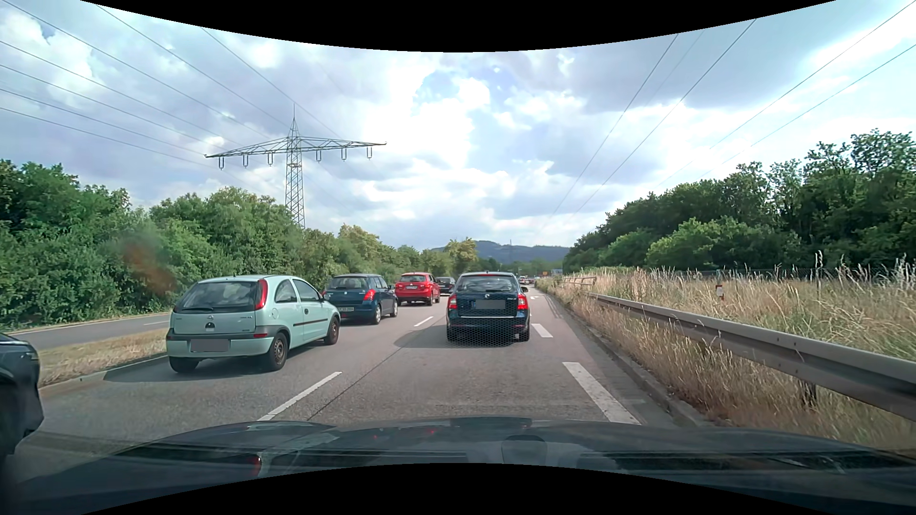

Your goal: Follow the waypoints while adhering to traffic rules and regulations

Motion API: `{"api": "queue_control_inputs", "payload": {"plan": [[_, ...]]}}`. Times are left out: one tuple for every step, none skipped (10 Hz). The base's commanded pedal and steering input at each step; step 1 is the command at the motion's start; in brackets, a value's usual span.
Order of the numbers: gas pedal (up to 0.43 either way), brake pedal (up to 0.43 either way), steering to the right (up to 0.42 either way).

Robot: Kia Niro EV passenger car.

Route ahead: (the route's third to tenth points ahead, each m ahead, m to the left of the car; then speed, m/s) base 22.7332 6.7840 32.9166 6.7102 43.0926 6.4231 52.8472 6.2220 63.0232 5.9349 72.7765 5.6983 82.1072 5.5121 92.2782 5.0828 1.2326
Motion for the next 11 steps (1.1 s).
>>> {"api": "queue_control_inputs", "payload": {"plan": [[0.24, 0.0, 0.007], [0.24, 0.0, 0.007], [0.24, 0.0, 0.007], [0.24, 0.0, 0.007], [0.24, 0.0, 0.007], [0.24, 0.0, 0.007], [0.24, 0.0, 0.007], [0.24, 0.0, 0.007], [0.24, 0.0, 0.007], [0.24, 0.0, 0.007], [0.24, 0.0, 0.007]]}}
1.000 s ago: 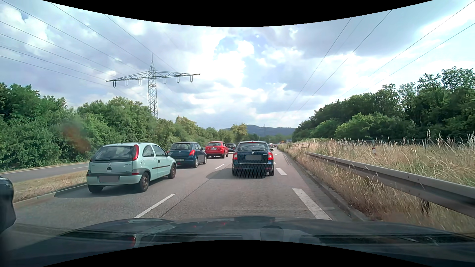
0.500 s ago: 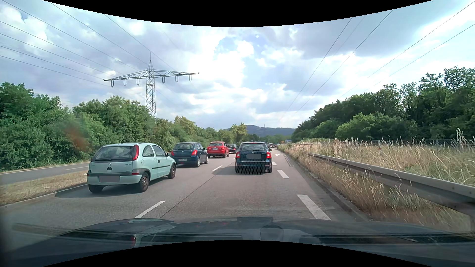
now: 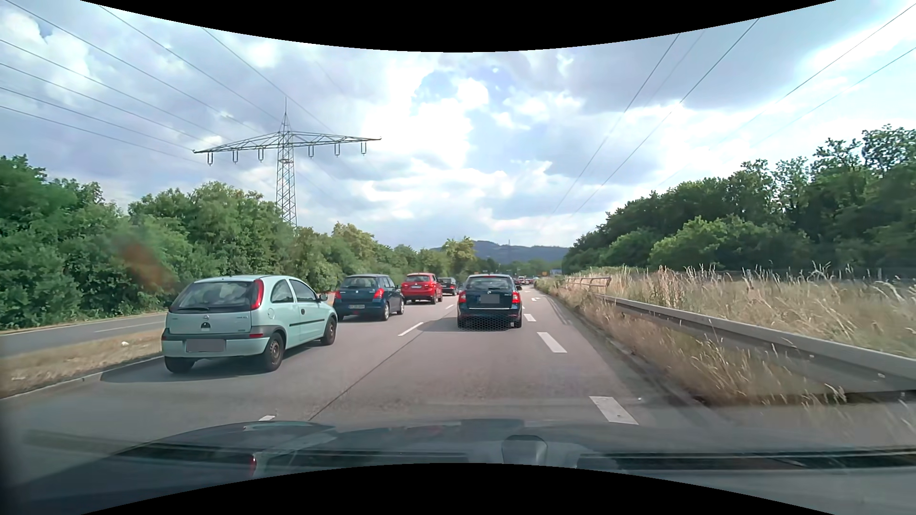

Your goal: Follow the waypoints while adhering to traffic rules and regulations

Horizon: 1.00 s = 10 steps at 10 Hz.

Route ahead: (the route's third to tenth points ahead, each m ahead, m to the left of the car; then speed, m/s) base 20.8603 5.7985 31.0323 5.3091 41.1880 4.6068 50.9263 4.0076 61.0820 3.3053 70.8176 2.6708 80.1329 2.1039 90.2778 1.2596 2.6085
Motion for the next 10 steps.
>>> {"api": "queue_control_inputs", "payload": {"plan": [[0.24, 0.0, 0.007], [0.24, 0.0, 0.007], [0.24, 0.0, 0.007], [0.24, 0.0, 0.007], [0.24, 0.0, 0.006], [0.24, 0.0, 0.006], [0.24, 0.0, 0.006], [0.24, 0.0, 0.006], [0.24, 0.0, 0.005], [0.24, 0.0, 0.005]]}}
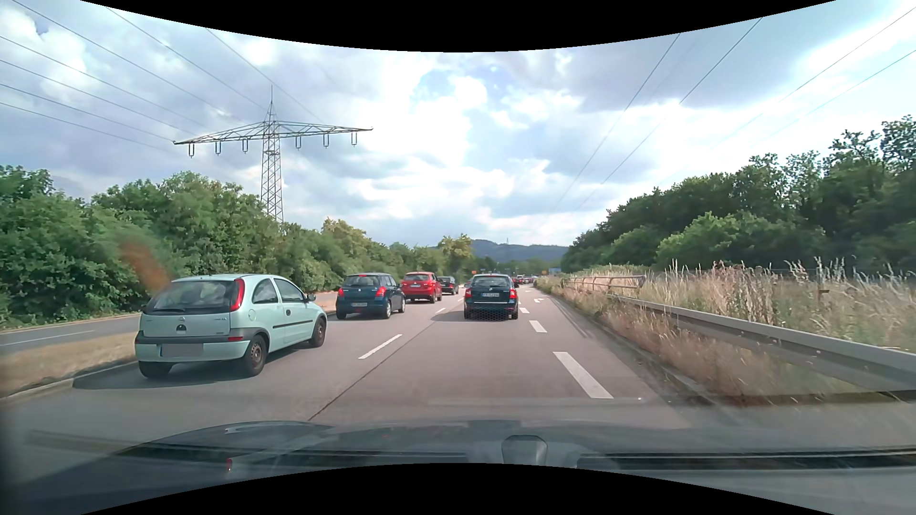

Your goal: Follow the waypoints while adhering to traffic rules and regulations

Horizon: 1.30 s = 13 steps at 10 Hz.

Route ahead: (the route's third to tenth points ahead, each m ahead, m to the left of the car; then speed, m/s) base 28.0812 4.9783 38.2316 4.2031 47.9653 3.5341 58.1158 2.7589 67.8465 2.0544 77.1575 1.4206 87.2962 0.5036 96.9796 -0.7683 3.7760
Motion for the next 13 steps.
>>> {"api": "queue_control_inputs", "payload": {"plan": [[0.24, 0.0, 0.005], [0.24, 0.0, 0.006], [0.24, 0.0, 0.006], [0.24, 0.0, 0.006], [0.228, 0.0, 0.006], [0.22, 0.0, 0.007], [0.197, 0.0, 0.007], [0.197, 0.0, 0.007], [0.189, 0.0, 0.007], [0.169, 0.0, 0.007], [0.169, 0.0, 0.007], [0.157, 0.0, 0.007], [0.138, 0.0, 0.007]]}}
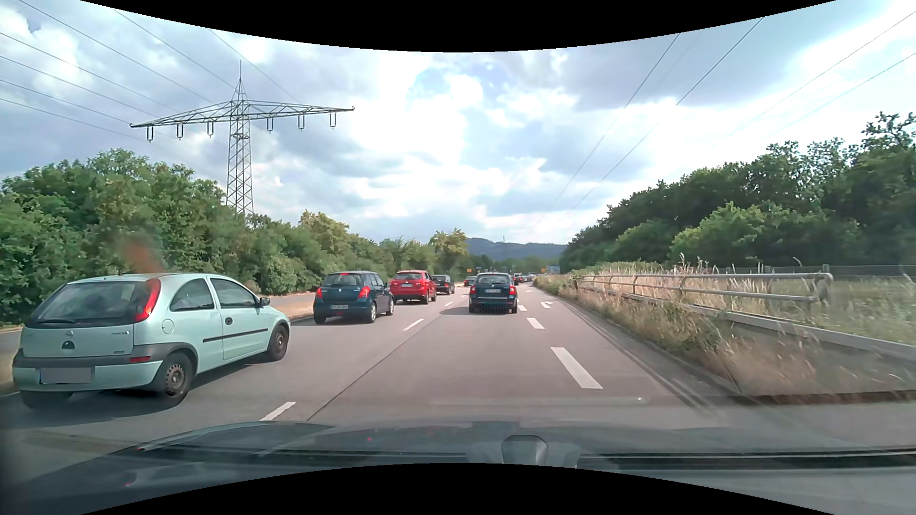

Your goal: Follow the waypoints while adhering to traffic rules and regulations

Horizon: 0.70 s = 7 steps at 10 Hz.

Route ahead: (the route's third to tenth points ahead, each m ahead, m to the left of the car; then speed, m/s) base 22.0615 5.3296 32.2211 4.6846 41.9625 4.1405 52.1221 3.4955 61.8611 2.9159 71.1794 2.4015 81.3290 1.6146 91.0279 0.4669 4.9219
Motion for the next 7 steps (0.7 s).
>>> {"api": "queue_control_inputs", "payload": {"plan": [[0.13, 0.0, 0.006], [0.11, 0.0, 0.006], [0.087, 0.0, 0.006], [0.067, 0.0, 0.006], [0.059, 0.0, 0.006], [0.059, 0.0, 0.006], [0.059, 0.0, 0.005]]}}
